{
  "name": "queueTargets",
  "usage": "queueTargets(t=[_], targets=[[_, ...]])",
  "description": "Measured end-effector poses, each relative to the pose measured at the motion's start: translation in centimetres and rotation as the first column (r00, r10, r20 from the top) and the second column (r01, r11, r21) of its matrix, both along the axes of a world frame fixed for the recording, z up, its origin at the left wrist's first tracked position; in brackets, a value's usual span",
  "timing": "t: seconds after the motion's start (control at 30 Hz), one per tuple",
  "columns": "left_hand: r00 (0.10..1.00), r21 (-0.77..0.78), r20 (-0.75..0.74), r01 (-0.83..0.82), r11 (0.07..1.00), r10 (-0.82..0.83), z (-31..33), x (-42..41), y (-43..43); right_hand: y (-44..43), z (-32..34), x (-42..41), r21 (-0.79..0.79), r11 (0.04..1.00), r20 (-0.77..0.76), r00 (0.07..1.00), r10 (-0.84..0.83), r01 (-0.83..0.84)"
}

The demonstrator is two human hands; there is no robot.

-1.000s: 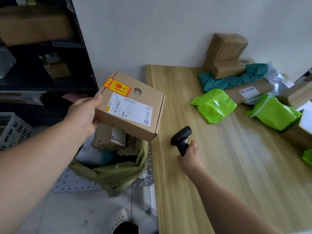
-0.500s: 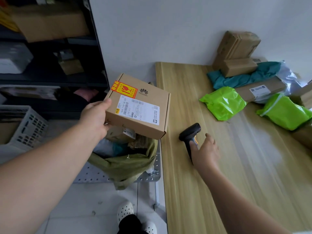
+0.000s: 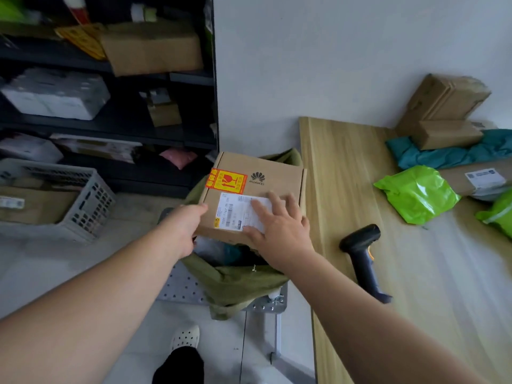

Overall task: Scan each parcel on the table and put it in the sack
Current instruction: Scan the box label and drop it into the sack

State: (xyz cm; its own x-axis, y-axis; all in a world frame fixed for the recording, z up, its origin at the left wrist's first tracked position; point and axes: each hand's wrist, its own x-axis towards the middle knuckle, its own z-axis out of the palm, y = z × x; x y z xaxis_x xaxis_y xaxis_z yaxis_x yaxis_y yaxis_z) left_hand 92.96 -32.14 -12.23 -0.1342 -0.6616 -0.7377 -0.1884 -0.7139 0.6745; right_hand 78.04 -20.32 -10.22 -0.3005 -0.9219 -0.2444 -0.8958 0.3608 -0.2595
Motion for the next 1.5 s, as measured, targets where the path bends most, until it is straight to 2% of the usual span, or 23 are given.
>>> queueTargets(t=[0.1,0.13,0.2,0.23,0.3,0.37,0.43,0.5,0.57,0.6,0.63,0.67,0.73,0.8,0.9,1.07,1.2,1.37,1.5], targets=[[0.952,-0.118,0.253,0.207,0.971,-0.173,-2.9,0.8,-2.5,-1.2,-2.2,0.7,0.038,0.999,-0.122,0.992,0.006,-0.001],[0.903,-0.169,0.377,0.285,0.944,-0.206,-3.8,1.0,-3.7,-1.5,-2.9,0.9,0.034,0.999,-0.12,0.993,-0.002,0.006],[0.741,-0.223,0.634,0.451,0.864,-0.223,-4.9,1.4,-6.1,-2.1,-4.3,1.2,0.007,0.998,-0.038,0.997,-0.065,0.065],[0.661,-0.237,0.718,0.527,0.816,-0.218,-5.5,1.4,-7.3,-2.3,-5.0,1.2,-0.005,0.993,0.012,0.993,-0.117,0.117],[0.558,-0.232,0.788,0.663,0.712,-0.262,-6.7,1.2,-9.7,-2.7,-6.0,1.1,0.015,0.97,0.104,0.964,-0.244,0.243],[0.513,-0.205,0.791,0.735,0.646,-0.333,-8.5,0.9,-12.0,-3.3,-6.5,1.2,0.057,0.921,0.192,0.901,-0.389,0.386],[0.538,-0.195,0.743,0.742,0.641,-0.398,-10.0,0.6,-13.7,-4.1,-6.6,1.8,0.052,0.88,0.247,0.848,-0.469,0.472],[0.632,-0.205,0.648,0.682,0.702,-0.425,-11.1,0.1,-14.9,-5.2,-5.9,3.2,-0.039,0.888,0.277,0.859,-0.431,0.458],[0.791,-0.186,0.475,0.519,0.834,-0.386,-11.6,-0.1,-15.3,-6.4,-5.5,5.0,-0.117,0.929,0.277,0.91,-0.308,0.351],[0.842,-0.165,0.411,0.445,0.88,-0.349,-11.9,-0.2,-15.4,-6.9,-5.5,5.7,-0.118,0.955,0.253,0.938,-0.238,0.274],[0.856,-0.146,0.376,0.433,0.89,-0.355,-12.1,-0.1,-15.6,-7.4,-5.6,6.3,-0.085,0.978,0.212,0.963,-0.167,0.189],[0.835,-0.137,0.37,0.483,0.865,-0.407,-12.3,-0.1,-15.8,-7.8,-5.9,6.7,-0.023,0.993,0.159,0.981,-0.11,0.115],[0.709,-0.127,0.435,0.658,0.742,-0.554,-12.6,0.2,-16.5,-8.2,-6.7,6.7,0.117,0.992,0.071,0.996,-0.056,0.047],[0.651,-0.169,0.551,0.699,0.695,-0.521,-12.4,0.5,-17.2,-8.4,-7.2,6.3,0.185,0.981,0.029,0.997,-0.074,0.067],[0.732,-0.329,0.539,0.639,0.696,-0.417,-11.4,0.4,-17.5,-8.8,-7.3,5.5,0.171,0.98,0.028,0.994,-0.107,0.101],[0.789,-0.548,0.517,0.602,0.581,-0.331,-8.3,1.9,-16.8,-10.8,-7.1,4.3,0.238,0.965,0.038,0.992,-0.124,0.112],[0.808,-0.568,0.477,0.584,0.58,-0.346,-7.2,3.9,-16.2,-12.4,-7.9,2.7,0.329,0.932,0.067,0.981,-0.18,0.149],[0.822,-0.606,0.435,0.57,0.555,-0.369,-6.8,3.5,-15.5,-13.6,-10.1,1.3,0.434,0.894,0.052,0.988,-0.146,0.109],[0.824,-0.588,0.484,0.555,0.589,-0.293,-7.4,3.2,-16.6,-13.7,-11.7,0.7,0.45,0.889,0.105,0.983,-0.147,0.085]])
